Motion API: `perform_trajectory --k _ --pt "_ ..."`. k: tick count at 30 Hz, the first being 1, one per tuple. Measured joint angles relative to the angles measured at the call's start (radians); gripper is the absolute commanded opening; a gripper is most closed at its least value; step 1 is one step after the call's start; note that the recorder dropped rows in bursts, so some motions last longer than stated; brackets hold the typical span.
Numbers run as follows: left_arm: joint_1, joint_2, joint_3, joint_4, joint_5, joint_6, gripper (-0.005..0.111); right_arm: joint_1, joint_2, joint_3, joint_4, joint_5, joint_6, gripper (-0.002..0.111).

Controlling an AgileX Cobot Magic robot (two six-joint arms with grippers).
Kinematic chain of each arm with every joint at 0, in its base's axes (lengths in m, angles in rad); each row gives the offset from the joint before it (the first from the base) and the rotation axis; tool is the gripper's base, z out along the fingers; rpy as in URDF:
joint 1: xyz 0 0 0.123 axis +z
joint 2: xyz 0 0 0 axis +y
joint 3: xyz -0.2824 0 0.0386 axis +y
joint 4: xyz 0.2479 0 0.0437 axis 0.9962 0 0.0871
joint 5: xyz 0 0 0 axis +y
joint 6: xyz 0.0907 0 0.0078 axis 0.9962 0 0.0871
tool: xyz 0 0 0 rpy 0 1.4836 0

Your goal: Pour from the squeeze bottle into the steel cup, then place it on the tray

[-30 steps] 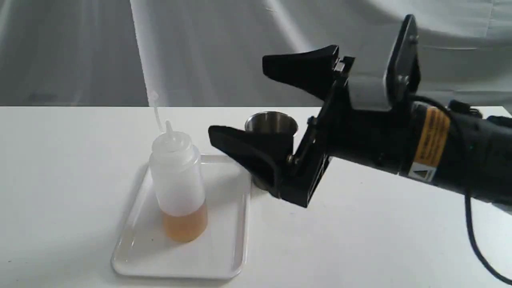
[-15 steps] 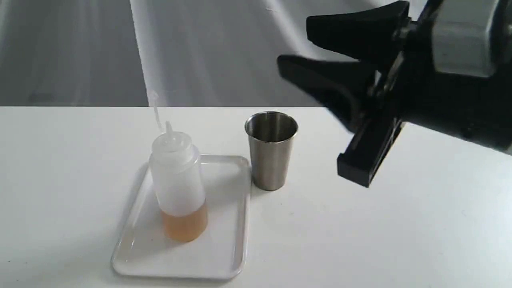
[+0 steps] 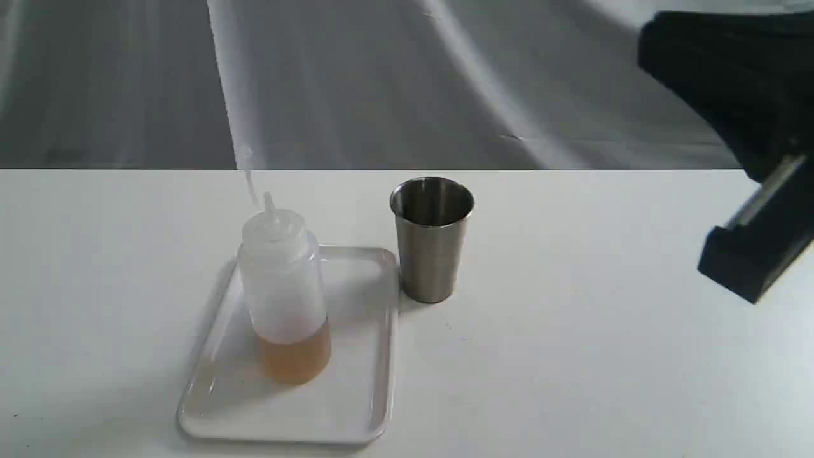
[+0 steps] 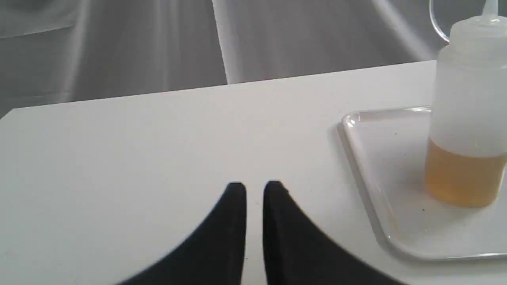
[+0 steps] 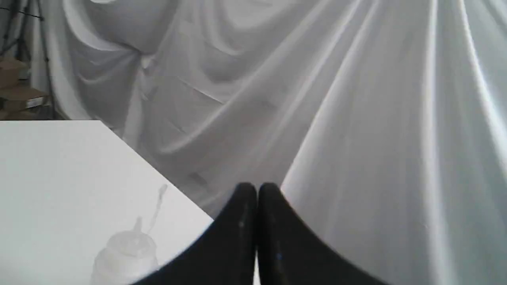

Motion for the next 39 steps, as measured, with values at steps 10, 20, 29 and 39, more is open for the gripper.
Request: perform_trajectory --k 10,20,29,39 --pt "0.0 0.0 0.0 0.0 0.0 0.0 0.008 0.0 -0.137 0.208 0.174 0.108 0.0 0.0" --pt "0.0 0.0 0.0 0.0 0.0 0.0 0.008 0.0 -0.179 0.428 0.286 0.112 0.0 0.0" --pt "0.0 0.0 0.0 0.0 0.0 0.0 0.008 0.0 -0.234 0.55 0.29 0.116 0.0 0.0" --pt "0.0 0.0 0.0 0.0 0.0 0.0 0.008 0.0 -0.447 0.564 0.292 0.116 0.0 0.0"
